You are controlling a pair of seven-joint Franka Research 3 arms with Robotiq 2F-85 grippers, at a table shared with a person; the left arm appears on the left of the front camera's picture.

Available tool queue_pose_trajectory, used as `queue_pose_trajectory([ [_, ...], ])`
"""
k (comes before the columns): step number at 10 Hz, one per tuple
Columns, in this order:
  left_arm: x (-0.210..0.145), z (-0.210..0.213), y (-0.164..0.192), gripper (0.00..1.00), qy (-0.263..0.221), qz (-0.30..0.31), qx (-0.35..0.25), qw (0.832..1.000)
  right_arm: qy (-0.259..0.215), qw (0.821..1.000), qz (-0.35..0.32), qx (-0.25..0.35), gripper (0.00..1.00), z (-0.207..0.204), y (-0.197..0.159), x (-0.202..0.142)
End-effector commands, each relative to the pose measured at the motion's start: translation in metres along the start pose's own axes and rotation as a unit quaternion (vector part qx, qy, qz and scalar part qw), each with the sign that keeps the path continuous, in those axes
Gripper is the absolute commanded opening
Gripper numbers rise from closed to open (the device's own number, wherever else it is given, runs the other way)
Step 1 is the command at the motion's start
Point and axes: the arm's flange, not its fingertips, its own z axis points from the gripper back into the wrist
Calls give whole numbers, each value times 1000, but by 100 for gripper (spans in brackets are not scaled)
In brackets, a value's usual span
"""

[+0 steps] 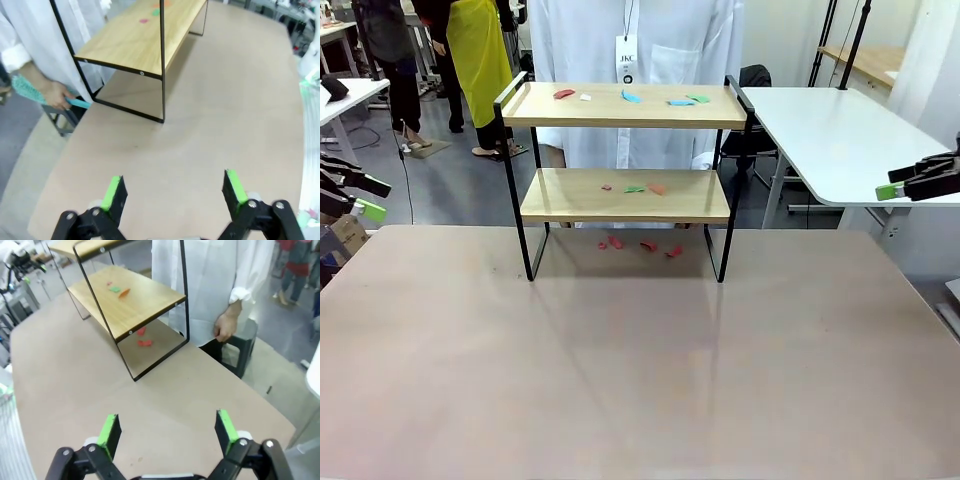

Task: Clean the shelf.
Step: Pick up the Duster handed by the human.

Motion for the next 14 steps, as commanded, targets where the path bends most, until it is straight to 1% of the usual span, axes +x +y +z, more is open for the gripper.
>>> queue_pose_trajectory([
  [1,-1,-3,2,100,-3,0,0,1000,-5,1000,1,4,100,-1,-1,-1],
  [2,-11,-5,24,100,-21,9,-26,999,-15,1000,7,15,100,-11,-32,-5],
  [3,-22,-13,44,100,-31,24,-19,999,-29,999,9,26,100,-20,-54,-12],
  [4,-38,-23,59,100,-47,29,-30,998,-54,998,8,33,100,-28,-72,-26],
  [5,-54,-32,76,100,-95,18,-55,994,-85,996,26,31,100,-36,-93,-37],
  [6,-61,-32,92,100,-119,2,-54,991,-107,993,28,26,100,-43,-108,-43],
  [7,-69,-30,106,100,-164,-7,-62,984,-130,990,35,30,100,-49,-121,-47],
  [8,-78,-31,116,100,-193,-13,-72,979,-147,988,41,36,100,-52,-129,-53],
  [9,-81,-29,125,100,-217,-18,-97,971,-163,985,44,38,100,-53,-136,-55],
  [10,-82,-25,130,100,-229,-16,-116,966,-175,983,42,33,100,-52,-137,-55],
  [11,-81,-24,135,100,-255,-18,-130,958,-186,981,38,35,100,-51,-143,-52],
  [14,-81,-18,140,100,-279,-27,-132,951,-203,978,44,37,100,-41,-144,-42],
])
